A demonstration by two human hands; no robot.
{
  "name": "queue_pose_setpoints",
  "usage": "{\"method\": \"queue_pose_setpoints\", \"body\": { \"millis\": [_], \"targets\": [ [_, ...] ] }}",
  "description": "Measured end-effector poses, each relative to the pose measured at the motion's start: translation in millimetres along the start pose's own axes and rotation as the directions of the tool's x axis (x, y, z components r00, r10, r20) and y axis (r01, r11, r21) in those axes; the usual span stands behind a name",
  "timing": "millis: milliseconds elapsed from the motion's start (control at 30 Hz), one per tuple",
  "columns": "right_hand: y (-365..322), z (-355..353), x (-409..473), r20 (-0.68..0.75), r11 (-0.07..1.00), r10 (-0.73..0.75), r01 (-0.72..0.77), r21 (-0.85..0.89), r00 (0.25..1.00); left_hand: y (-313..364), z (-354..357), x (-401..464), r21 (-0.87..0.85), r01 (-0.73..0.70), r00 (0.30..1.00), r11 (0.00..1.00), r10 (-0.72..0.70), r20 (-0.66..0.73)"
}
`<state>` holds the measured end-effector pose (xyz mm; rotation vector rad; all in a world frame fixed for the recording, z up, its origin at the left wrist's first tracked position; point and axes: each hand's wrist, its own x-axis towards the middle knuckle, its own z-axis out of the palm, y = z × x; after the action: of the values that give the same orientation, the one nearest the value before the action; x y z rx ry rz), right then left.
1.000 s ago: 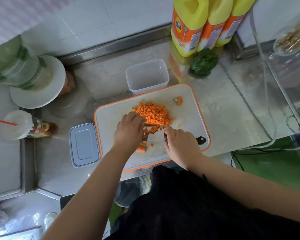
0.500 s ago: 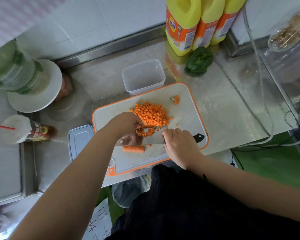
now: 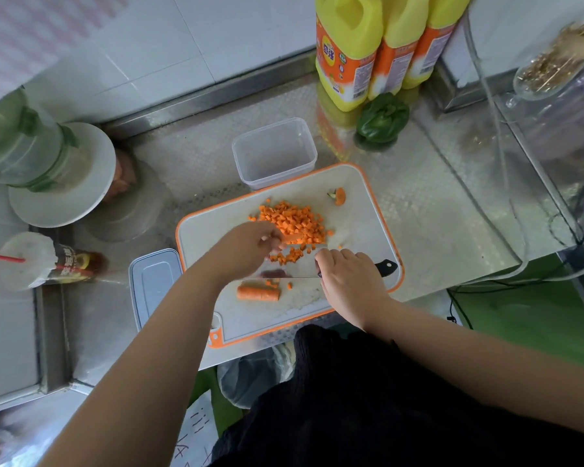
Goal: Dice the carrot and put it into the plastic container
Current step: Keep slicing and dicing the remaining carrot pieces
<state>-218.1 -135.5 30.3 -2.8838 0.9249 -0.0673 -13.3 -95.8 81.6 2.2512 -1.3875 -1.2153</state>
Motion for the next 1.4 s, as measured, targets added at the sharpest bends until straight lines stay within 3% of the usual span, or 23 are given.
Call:
{"method": "queue_pose_setpoints", "body": {
  "millis": [100,200,333,467,533,600,700,767,867,1033,1133,1200,1300,1400],
  "targets": [
    [-2.1,-1.0,2.5,-0.001,1.0,0.01,-0.01,-0.017,1.0,5.7,13.7,1.3,-0.027,0.001,0.993,1.0,0.002,0.118],
    [-4.0,-0.6,2.7,-0.014,1.0,0.007,-0.007,-0.019,1.0,4.3,22.2,19.9,0.012,0.024,0.999,1.0,-0.025,0.039],
    [-4.4,1.4,1.8,-0.027,1.0,0.007,-0.007,-0.027,1.0,7.9,16.5,34.0,-0.165,0.022,0.999,0.986,-0.029,-0.039],
    [-2.9,-0.3,4.0,-0.017,0.999,0.026,-0.026,-0.028,1.0,18.5,18.4,23.9,-0.325,0.085,0.974,0.942,-0.01,0.226],
    [-2.5,0.8,3.0,-0.011,0.999,0.022,-0.023,-0.035,1.0,16.6,24.4,25.3,-0.3,0.102,0.974,0.948,-0.035,0.222],
    [-2.2,2.0,0.3,-0.006,0.999,0.011,-0.012,-0.04,1.0,14.1,25.0,33.5,-0.234,0.07,0.99,0.97,-0.04,0.132],
    [-1.6,2.0,-0.6,-0.011,1.0,0.006,-0.006,-0.026,1.0,14.8,17.6,36.2,-0.34,0.043,0.999,0.939,-0.03,0.045],
    [-1.8,-0.3,1.2,0.011,0.999,0.022,-0.021,-0.035,1.0,10.8,13.3,32.8,-0.37,0.037,0.993,0.928,0.007,0.117],
    [-1.7,-0.8,1.7,0.04,0.998,0.032,-0.03,-0.052,0.999,-3.2,12.9,28.3,-0.19,0.055,0.97,0.98,-0.007,0.245],
    [-1.1,-2.5,-3.5,0.039,0.997,0.078,-0.077,-0.032,0.996,-14.7,6.0,28.7,-0.307,0.052,0.998,0.95,-0.057,-0.008],
    [1.3,-4.9,-1.2,0.018,0.994,0.103,-0.103,-0.04,0.994,-13.2,-1.2,21.7,-0.342,0.044,0.998,0.939,-0.027,0.055],
    [0.7,-5.5,-1.9,0.012,0.996,0.089,-0.089,-0.025,0.996,-13.2,1.3,19.0,-0.196,0.055,0.993,0.979,-0.034,0.112],
    [-1.4,-6.1,-8.4,0.051,0.994,0.077,-0.081,0.076,0.996,-16.6,3.0,26.2,-0.046,0.052,0.991,0.998,-0.057,-0.117],
    [-1.9,-8.6,-8.0,0.124,0.967,0.123,-0.147,0.21,0.985,-8.7,-8.3,23.1,-0.186,0.0,0.915,0.982,-0.075,-0.396]
  ]
}}
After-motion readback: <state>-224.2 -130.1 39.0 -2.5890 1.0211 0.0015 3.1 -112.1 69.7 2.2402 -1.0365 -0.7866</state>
